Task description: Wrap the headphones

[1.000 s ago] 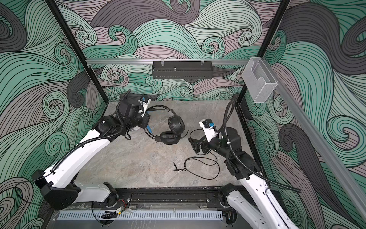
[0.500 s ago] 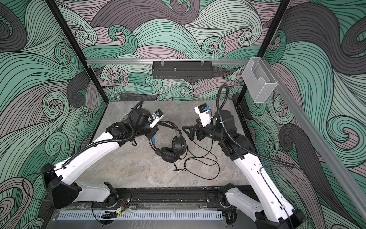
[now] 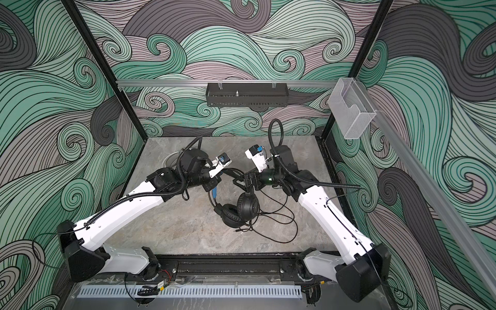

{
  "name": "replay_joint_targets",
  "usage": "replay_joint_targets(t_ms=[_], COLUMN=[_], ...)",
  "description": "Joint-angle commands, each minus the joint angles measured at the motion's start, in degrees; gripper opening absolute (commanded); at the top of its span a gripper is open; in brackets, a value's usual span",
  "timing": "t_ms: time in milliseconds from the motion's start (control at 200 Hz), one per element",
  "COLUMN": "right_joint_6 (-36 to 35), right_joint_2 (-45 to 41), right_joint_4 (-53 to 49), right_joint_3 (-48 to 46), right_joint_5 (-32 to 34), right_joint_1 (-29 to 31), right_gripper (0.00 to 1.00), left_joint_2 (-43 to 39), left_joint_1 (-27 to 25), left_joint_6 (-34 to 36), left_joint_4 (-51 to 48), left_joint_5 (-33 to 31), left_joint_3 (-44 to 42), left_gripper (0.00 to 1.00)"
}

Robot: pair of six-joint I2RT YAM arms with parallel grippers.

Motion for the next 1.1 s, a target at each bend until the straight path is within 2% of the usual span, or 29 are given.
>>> replay_joint_targets(t_ms=[0,90,155,215,375,500,690,781,816,846,936,1096], right_joint_6=[0.3,0.0,-0.4,-1.1,-2.9,-3.3,-5.3,-6.4,-7.0,-7.9,-11.2,-19.5], right_joint_2=[0.2,0.7,0.7,0.7,0.9,0.3,-1.0,-1.4,-1.7,-1.9,-1.4,0.3], right_joint_4=[1.7,1.6,1.3,0.8,-1.0,-1.1,-1.1,-1.2,-1.2,-1.3,-2.5,2.9], right_joint_3=[-0.4,-0.8,-0.9,-0.5,0.0,-0.2,-0.3,-0.2,-0.3,-0.2,1.0,0.0], right_joint_5=[-3.1,-3.1,-2.8,-2.6,-1.8,-1.3,2.7,6.2,8.5,10.7,20.1,40.8], right_joint_1=[0.7,0.8,0.9,1.0,1.3,1.3,1.2,1.2,1.2,1.1,1.3,5.2], right_gripper=[0.96,0.91,0.73,0.63,0.52,0.39,0.18,0.13,0.12,0.11,0.07,0.04], left_joint_2=[0.1,0.2,0.4,0.4,0.7,0.8,0.3,-1.1,-1.8,-2.7,-5.9,-12.6], left_joint_1=[-0.6,-0.6,-0.6,-0.6,-0.7,-0.6,-0.6,-0.6,-0.6,-0.6,-0.5,0.6], left_joint_6=[-0.4,-0.6,-0.6,-0.7,-1.1,-3.1,-8.6,-10.9,-12.3,-13.9,-18.2,-27.9], left_joint_4=[4.4,4.9,5.0,5.0,4.9,5.1,5.3,5.4,5.2,5.0,4.8,3.3], left_joint_5=[1.3,1.2,1.2,1.3,1.5,1.7,0.6,0.6,0.1,-0.9,-3.1,-4.2], left_joint_3=[0.5,0.2,0.1,-0.2,-0.3,-0.3,-2.2,-4.0,-4.7,-5.4,-9.0,-16.2], left_gripper=[0.00,0.00,0.00,0.00,0.00,0.00,0.27,0.67,0.78,0.84,0.94,0.95])
